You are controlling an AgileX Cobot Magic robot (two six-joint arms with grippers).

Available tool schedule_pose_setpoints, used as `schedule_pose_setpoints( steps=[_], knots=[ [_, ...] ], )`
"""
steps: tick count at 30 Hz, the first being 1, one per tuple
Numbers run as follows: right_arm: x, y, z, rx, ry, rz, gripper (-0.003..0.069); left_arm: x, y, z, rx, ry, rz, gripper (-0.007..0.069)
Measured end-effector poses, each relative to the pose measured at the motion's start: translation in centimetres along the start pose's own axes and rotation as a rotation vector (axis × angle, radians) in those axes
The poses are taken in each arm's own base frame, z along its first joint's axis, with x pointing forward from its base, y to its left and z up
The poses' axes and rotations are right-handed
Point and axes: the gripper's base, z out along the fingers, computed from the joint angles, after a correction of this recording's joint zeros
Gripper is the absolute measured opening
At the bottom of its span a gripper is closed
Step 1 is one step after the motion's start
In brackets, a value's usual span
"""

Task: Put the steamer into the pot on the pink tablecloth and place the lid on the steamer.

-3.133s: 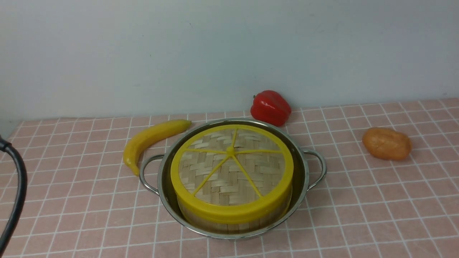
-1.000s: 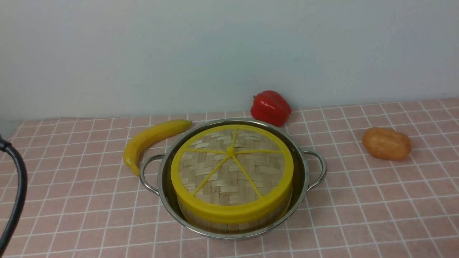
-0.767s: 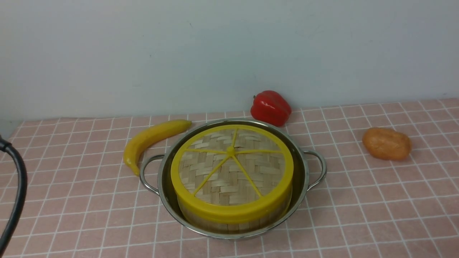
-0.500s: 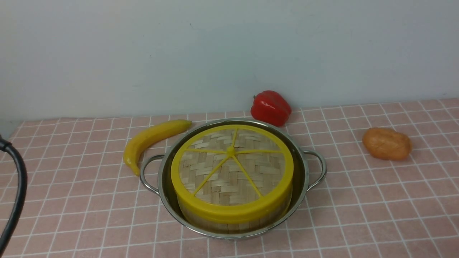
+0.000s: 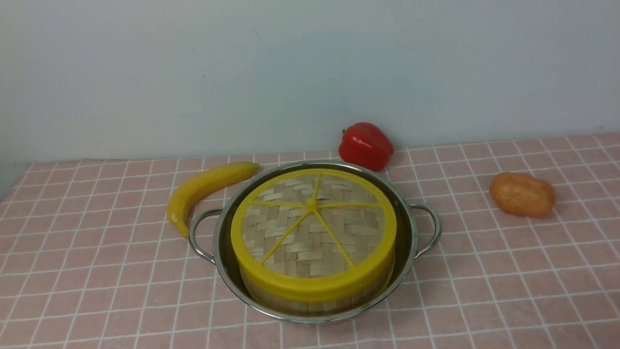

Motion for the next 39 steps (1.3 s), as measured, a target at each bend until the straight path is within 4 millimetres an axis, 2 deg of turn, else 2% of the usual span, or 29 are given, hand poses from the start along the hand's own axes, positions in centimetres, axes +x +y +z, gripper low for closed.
schedule_pose_setpoints(
  steps=[2,4,5,6,9,10,11,14,17,22,26,39],
  knots=[
    [0.0,0.0,0.0,0.0,0.0,0.001,0.0199,2.5,-0.2,0.4,-0.043,-0.149,0.018,0.0243],
    [0.0,0.0,0.0,0.0,0.0,0.001,0.0205,5.1,-0.4,2.3,-0.066,-0.208,0.034,0.0243],
    [0.0,0.0,0.0,0.0,0.0,0.001,0.0206,5.7,-0.5,2.8,-0.065,-0.196,0.036,0.0243],
    [0.0,0.0,0.0,0.0,0.0,0.001,0.0211,7.9,-0.6,4.5,-0.068,-0.219,0.039,0.0243],
    [0.0,0.0,0.0,0.0,0.0,0.001,0.0221,11.3,-0.9,7.0,-0.069,-0.229,0.044,0.0243],
    [0.0,0.0,0.0,0.0,0.0,0.001,0.0224,12.3,-1.0,7.5,-0.067,-0.225,0.044,0.0243],
    [0.0,0.0,0.0,0.0,0.0,0.001,0.0225,12.3,-1.0,7.5,-0.067,-0.225,0.044,0.0243],
    [0.0,0.0,0.0,0.0,0.0,0.001,0.0235,15.3,-1.4,8.6,-0.057,-0.187,0.03,0.0243],
    [0.0,0.0,0.0,0.0,0.0,0.001,0.0237,16.5,-1.5,8.8,-0.048,-0.149,0.027,0.0243],
    [0.0,0.0,0.0,0.0,0.0,0.001,0.0239,18.9,-1.8,9.3,-0.018,0.026,0.005,0.0243],
    [0.0,0.0,0.0,0.0,0.0,0.001,0.024,20.0,-1.9,9.6,-0.003,0.067,0.002,0.0243],
    [0.0,0.0,0.0,0.0,0.0,0.001,0.024,20.0,-1.9,9.7,-0.004,0.056,0.002,0.0243]
  ],
)
